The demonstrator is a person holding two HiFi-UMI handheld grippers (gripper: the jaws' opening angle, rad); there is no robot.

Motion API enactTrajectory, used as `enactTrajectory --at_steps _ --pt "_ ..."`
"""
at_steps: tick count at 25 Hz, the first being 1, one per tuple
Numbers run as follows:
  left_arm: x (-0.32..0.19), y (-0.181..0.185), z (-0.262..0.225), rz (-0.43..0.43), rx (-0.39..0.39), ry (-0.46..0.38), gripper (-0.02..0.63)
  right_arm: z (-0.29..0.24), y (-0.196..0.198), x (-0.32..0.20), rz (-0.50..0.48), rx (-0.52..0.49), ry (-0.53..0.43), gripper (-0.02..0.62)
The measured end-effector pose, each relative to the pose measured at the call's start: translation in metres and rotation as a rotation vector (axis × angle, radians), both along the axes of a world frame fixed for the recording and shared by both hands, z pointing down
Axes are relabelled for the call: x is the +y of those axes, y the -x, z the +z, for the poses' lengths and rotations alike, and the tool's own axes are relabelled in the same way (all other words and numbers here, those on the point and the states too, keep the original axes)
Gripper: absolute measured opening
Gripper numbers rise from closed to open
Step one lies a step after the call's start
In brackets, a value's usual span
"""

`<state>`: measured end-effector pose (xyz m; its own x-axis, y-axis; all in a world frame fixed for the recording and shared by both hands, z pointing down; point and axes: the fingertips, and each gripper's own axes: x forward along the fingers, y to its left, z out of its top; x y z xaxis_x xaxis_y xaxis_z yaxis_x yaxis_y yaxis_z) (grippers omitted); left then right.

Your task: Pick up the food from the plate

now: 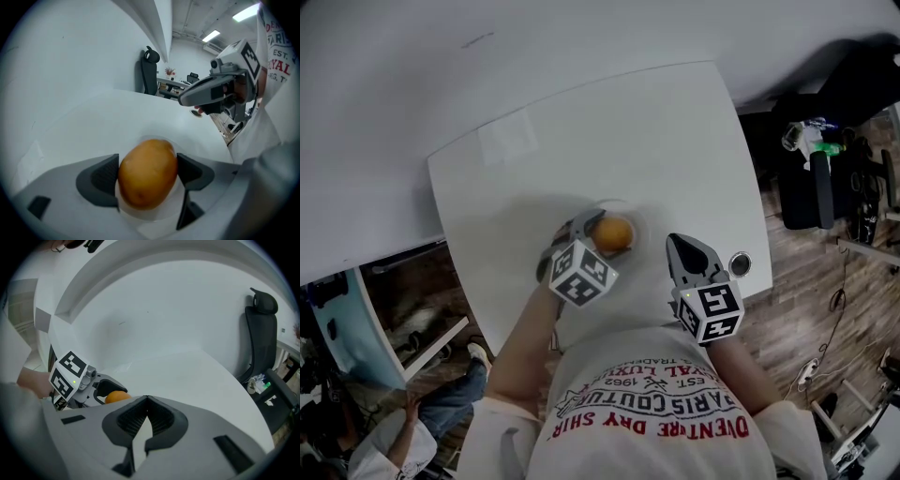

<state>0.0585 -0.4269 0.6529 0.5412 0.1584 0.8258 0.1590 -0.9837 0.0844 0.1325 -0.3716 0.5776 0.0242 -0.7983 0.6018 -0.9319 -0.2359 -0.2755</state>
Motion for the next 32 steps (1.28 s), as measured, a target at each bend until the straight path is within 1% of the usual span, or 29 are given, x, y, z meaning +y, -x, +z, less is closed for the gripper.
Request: enactTrajectory --at_steps 3,7,12,15,20,23,26,28,30,32 --pt "-0.002 0.001 0.000 -0.053 0.001 0.033 0.380 -0.001 -0.001 0.001 0.003 0.003 -0.003 0.009" --pt "-0.004 0.004 -0.002 -0.095 0.009 0.031 0.380 -0.002 0.000 0.003 0.000 0.004 -0.003 0.009" --pt "-0.011 0.002 -0.021 -0.184 0.082 0.047 0.380 -0.007 0.002 0.003 -0.010 0.014 -0.012 0.009" --pt "-0.019 0.004 -0.044 -0.252 0.160 0.039 0.380 -0.016 0.007 -0.001 -0.025 0.027 -0.033 0.009" --pt "-0.031 0.014 -0.093 -0.342 0.284 -0.019 0.380 -0.038 0.017 -0.009 -0.050 0.061 -0.078 0.009" --pt "-0.038 0.024 -0.124 -0.409 0.375 -0.048 0.380 -0.057 0.023 -0.016 -0.063 0.087 -0.120 0.009" --pt "-0.046 0.038 -0.157 -0.486 0.468 -0.084 0.380 -0.080 0.031 -0.022 -0.082 0.119 -0.167 0.009" --pt "-0.053 0.050 -0.175 -0.554 0.529 -0.096 0.380 -0.095 0.035 -0.028 -0.099 0.142 -0.202 0.009" --pt "-0.060 0.065 -0.190 -0.616 0.573 -0.120 0.380 -0.110 0.040 -0.034 -0.116 0.161 -0.235 0.009" --pt "-0.068 0.080 -0.205 -0.669 0.616 -0.161 0.380 -0.122 0.048 -0.043 -0.134 0.172 -0.269 0.009"
